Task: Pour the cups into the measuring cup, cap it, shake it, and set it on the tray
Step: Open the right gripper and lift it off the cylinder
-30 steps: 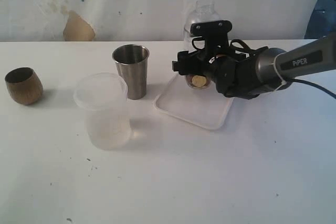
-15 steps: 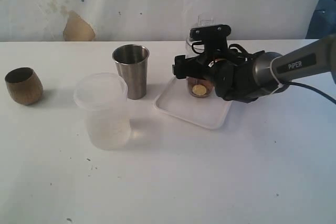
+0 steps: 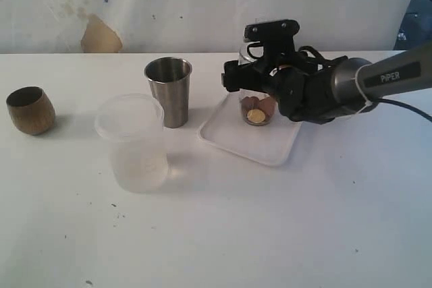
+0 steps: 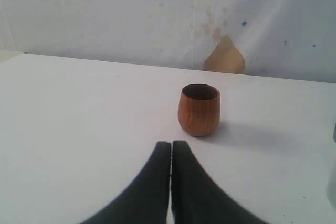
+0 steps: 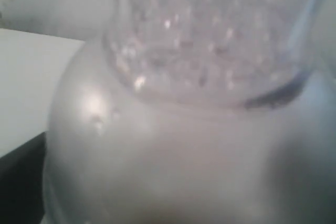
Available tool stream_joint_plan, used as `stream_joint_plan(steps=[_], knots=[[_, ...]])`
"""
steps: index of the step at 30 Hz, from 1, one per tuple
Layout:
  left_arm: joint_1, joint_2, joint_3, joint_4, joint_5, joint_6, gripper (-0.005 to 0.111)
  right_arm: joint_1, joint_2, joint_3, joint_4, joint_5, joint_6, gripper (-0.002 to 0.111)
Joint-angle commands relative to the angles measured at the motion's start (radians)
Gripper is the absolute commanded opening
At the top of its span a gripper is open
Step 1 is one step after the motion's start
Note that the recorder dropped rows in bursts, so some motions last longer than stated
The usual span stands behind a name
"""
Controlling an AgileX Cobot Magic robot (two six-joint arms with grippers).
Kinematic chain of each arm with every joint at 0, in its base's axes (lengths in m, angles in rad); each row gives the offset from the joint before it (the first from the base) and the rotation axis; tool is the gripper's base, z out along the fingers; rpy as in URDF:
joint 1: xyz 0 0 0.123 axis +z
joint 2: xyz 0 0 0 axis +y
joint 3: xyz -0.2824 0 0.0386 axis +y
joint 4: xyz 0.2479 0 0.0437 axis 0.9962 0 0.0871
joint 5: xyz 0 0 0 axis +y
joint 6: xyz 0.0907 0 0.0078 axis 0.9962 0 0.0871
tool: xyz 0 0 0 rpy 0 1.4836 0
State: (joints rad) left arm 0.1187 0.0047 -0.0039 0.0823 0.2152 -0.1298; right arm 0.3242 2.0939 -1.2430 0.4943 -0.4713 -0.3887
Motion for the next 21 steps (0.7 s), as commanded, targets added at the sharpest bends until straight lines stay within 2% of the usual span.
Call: stream_joint_plan(steps=[1, 21], knots=[[-0.001, -0.005, 0.004, 0.002, -0.011, -0.003, 0.001, -0.006, -0.042, -0.001, -0.002, 0.007, -0.011, 0.101], [-0.001, -0.005, 0.004, 0.002, -0.011, -0.003, 0.001, -0.006, -0.244, -0.001, -0.002, 0.112, -0.11, 0.101]])
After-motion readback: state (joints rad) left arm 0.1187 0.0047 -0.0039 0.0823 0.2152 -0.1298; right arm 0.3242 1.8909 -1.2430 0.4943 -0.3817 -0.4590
